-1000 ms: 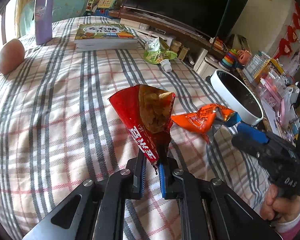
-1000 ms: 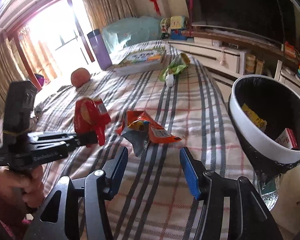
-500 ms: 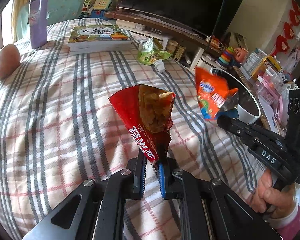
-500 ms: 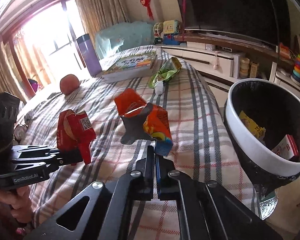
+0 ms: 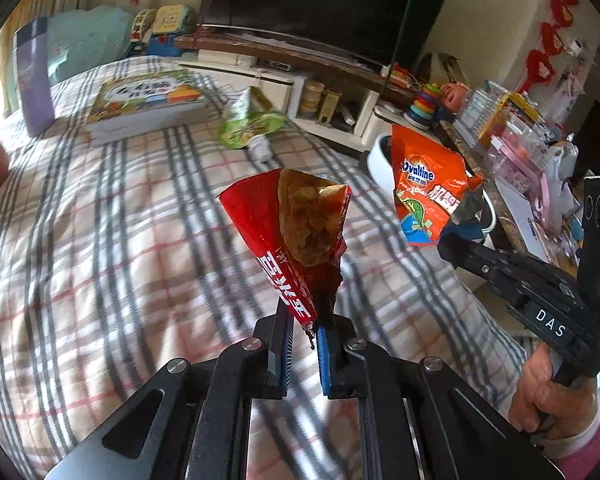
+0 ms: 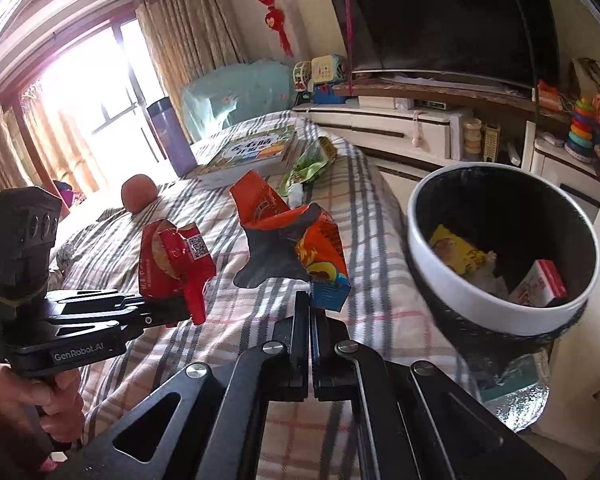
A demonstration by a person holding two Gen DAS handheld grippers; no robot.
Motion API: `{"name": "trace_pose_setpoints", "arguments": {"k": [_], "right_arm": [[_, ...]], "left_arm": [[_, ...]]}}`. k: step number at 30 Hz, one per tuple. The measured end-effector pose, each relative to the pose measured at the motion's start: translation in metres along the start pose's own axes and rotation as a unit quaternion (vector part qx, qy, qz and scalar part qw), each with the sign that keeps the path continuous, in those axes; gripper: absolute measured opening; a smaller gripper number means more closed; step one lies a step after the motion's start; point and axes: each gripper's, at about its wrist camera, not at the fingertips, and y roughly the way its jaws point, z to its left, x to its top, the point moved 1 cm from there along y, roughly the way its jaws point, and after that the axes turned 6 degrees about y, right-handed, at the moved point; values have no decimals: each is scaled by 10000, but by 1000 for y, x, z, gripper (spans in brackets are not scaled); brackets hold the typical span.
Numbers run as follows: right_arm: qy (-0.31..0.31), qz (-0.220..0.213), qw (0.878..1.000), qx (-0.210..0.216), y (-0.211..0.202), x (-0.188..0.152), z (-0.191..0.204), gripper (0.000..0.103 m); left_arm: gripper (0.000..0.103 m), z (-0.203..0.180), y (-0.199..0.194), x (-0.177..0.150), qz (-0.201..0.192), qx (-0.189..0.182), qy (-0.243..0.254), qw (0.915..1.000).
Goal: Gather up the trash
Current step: 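Carry the red chip bag and orange Ovaltine bag with both tools over the bin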
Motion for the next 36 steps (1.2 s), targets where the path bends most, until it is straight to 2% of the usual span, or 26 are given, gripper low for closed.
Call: {"name": "trace_pose_setpoints", "arguments": {"k": [22,36], "right_arm": [[332,-298,9979,-468,-44,6,-58,0],[476,-390,9956,-709,-58,14,-89,0]], "left_arm": [[9,-56,31,39,27,-223,657,9976],[9,-89,53,67,6,-308,992,9946]]}}
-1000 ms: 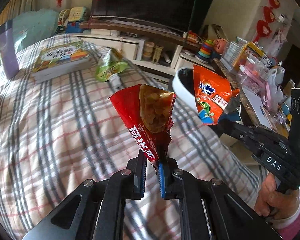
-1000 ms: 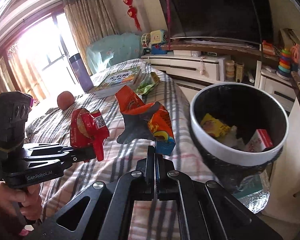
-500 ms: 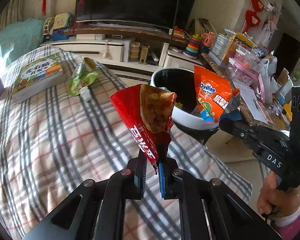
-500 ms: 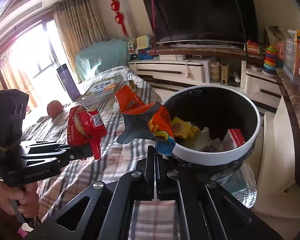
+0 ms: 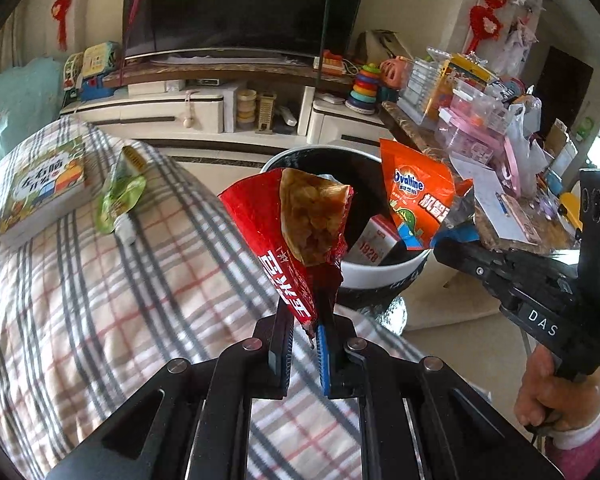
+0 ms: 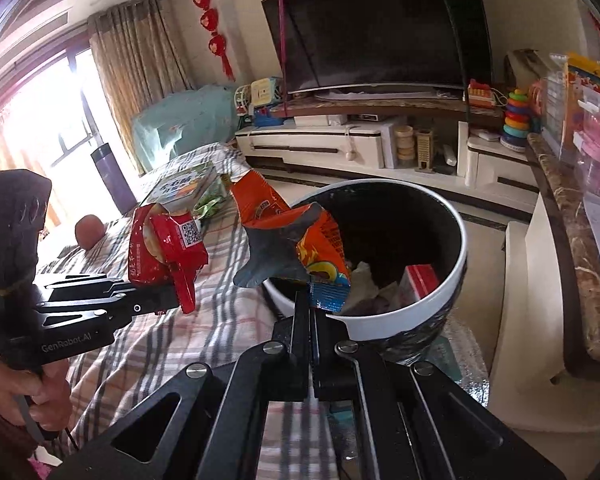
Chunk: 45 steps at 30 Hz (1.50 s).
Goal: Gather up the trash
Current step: 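Carry the red chip bag and orange Ovaltine bag with both tools over the bin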
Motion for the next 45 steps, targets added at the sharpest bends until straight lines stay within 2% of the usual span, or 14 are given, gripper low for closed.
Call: {"name": "trace_pose_setpoints", "arguments": {"k": [14,27,45], "right_arm": [[86,61,9999,-136,4,12,-20,0],[148,287,9994,-159,20,23,-36,0],[89,513,9982,-294,37,36,-43,0]], "left_arm": [[9,-10,24,19,82,15,203,9998],[9,-17,48,42,160,90,339,9993],[9,-15,77,63,320,103,441,9985]]}}
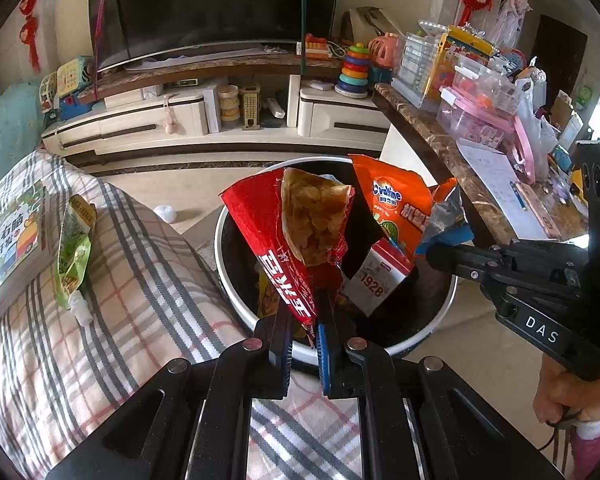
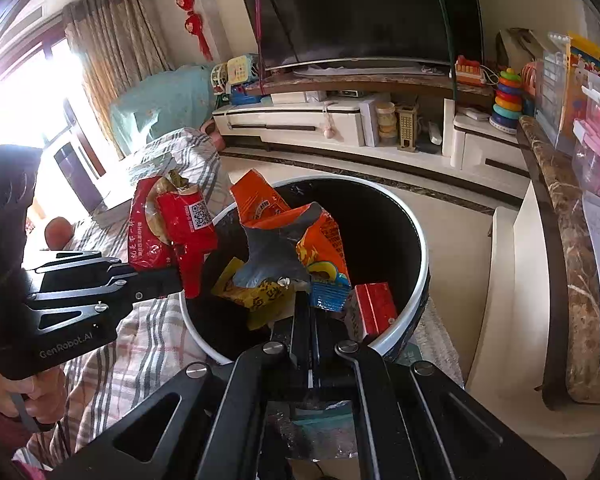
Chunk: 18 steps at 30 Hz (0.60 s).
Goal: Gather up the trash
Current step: 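Carry the red chip bag and orange Ovaltine bag with both tools over the bin, then open both tools above the bin to drop the chip bag and Ovaltine bag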
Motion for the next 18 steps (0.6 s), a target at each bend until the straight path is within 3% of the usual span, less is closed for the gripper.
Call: {"name": "trace_pose_setpoints", "arguments": {"k": [14,17,18], "right_arm": [[-67,152,9998,-103,8,7,-2,0],[-35,167,9998,-96,9,8,-4,0],[-13,184,9998,-72,9,8,-5,2]], "left_arm": [[10,0,13,8,105,11,-17,9999],[16,1,13,9,134,-20,-43,9999],[23,2,12,10,126,6,-47,9999]]}}
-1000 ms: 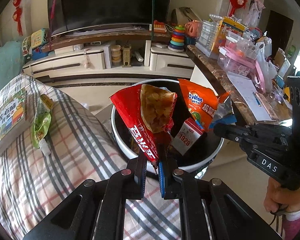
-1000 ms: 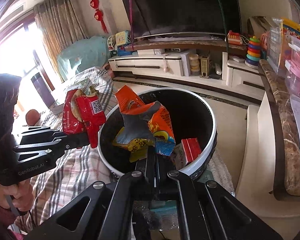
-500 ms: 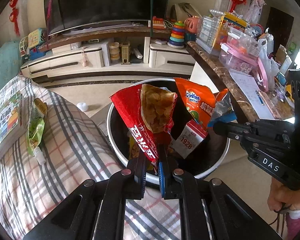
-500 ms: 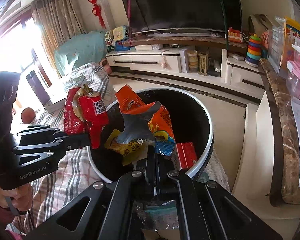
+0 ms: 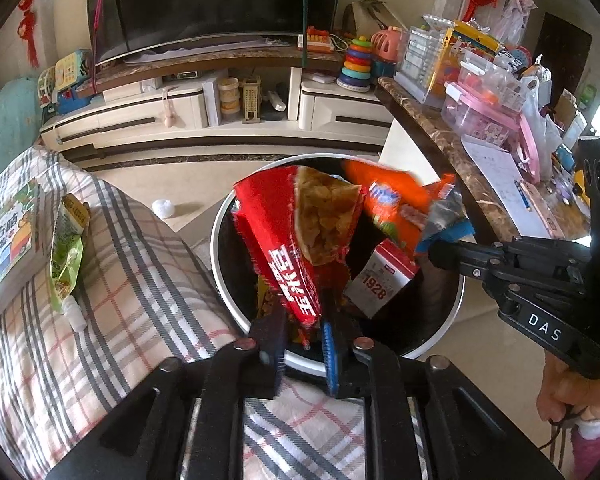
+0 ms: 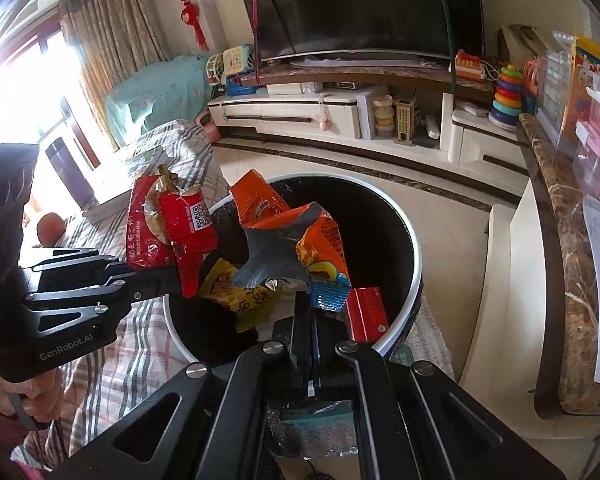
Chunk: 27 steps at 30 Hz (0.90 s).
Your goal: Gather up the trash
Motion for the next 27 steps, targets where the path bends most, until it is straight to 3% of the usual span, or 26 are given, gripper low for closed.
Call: {"name": "trace_pose_setpoints", "arguments": {"k": [4,8,11,16,21,27], "right_arm": [[89,22,9999,51,-1,1,-3,9],[138,-52,9999,57,-8,-2,-2,28],[197,-143,9997,77,-16,-5,-2,34],[353,-308,9988,172,-29,-14,2,51],[504,-527,9969,302,-43,-25,12,81],[638,-814,9939,370,-61,-46,30,97]], "left_arm": [[31,1,-5,-2,-74,73,-1,9999],[35,5,-12,-13,-100,105,-103,9998],[46,10,-21,-25,-159,123,-270,9994],[48,16,-43,-52,-312,107,-568,9978],[56,19,-70,-83,-523,77,-918,9944],[65,20,-102,-126,-805,126,-1189,9895]]}}
